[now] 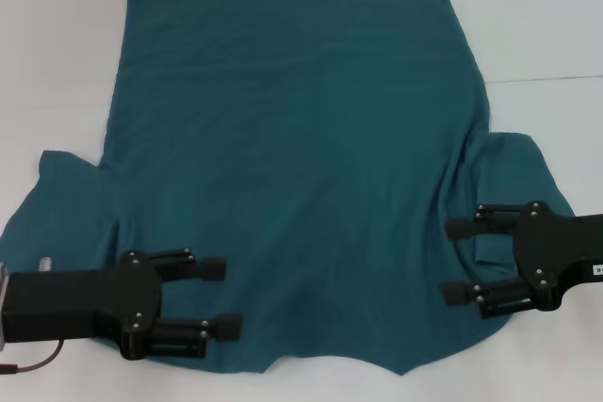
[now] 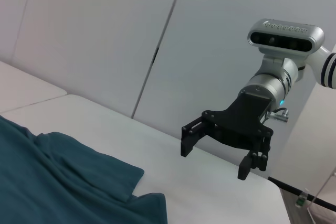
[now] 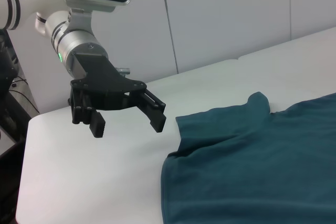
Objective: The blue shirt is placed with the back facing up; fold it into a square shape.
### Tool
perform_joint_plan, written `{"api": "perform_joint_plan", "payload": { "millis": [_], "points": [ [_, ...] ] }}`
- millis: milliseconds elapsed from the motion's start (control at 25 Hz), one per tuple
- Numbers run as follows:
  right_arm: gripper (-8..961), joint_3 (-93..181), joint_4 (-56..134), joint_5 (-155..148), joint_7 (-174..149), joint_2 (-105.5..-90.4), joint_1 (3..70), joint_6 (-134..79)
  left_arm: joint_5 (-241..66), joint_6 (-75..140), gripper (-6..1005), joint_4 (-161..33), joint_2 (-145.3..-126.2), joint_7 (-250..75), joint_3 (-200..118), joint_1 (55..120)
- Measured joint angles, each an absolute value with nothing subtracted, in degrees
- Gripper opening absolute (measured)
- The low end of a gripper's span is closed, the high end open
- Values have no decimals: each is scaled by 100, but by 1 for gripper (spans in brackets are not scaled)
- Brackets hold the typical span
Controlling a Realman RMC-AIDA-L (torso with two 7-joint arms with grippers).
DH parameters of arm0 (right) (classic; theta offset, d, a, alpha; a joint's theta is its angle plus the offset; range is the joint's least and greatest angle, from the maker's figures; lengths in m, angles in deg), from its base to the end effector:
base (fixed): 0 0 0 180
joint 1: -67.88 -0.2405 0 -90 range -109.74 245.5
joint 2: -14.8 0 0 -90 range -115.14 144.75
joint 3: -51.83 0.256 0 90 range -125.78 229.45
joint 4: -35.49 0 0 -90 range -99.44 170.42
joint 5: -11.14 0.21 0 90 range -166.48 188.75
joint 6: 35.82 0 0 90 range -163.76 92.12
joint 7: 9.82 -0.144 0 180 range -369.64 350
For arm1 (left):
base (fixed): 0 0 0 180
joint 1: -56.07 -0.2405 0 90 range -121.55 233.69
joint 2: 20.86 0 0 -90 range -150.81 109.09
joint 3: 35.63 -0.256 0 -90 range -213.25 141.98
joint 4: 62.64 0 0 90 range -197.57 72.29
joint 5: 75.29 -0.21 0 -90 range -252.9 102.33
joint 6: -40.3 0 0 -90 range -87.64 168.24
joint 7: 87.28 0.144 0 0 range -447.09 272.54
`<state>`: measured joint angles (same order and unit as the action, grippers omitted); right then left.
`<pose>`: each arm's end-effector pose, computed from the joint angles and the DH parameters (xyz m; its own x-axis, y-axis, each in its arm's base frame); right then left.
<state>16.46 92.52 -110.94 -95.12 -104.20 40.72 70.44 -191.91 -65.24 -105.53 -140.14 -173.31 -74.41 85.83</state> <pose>0.2551 0.3049 0.0555 0.8747 -0.2789 -0.3965 -0.3490 -0.9300 -0.1157 -0.2414 0.3007 0.0138 0.7696 0.3896 0.5060 0.3991 -0.9120 0.0952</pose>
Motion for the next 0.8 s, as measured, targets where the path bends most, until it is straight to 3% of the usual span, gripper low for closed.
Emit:
{"api": "perform_joint_plan", "payload": {
  "millis": [800],
  "points": [
    [908, 1648, 9249, -11079, -9516, -10434, 4046, 7035, -19186, -6510, 857, -10612, -14028, -17321, -7428, 8564]
  ]
}}
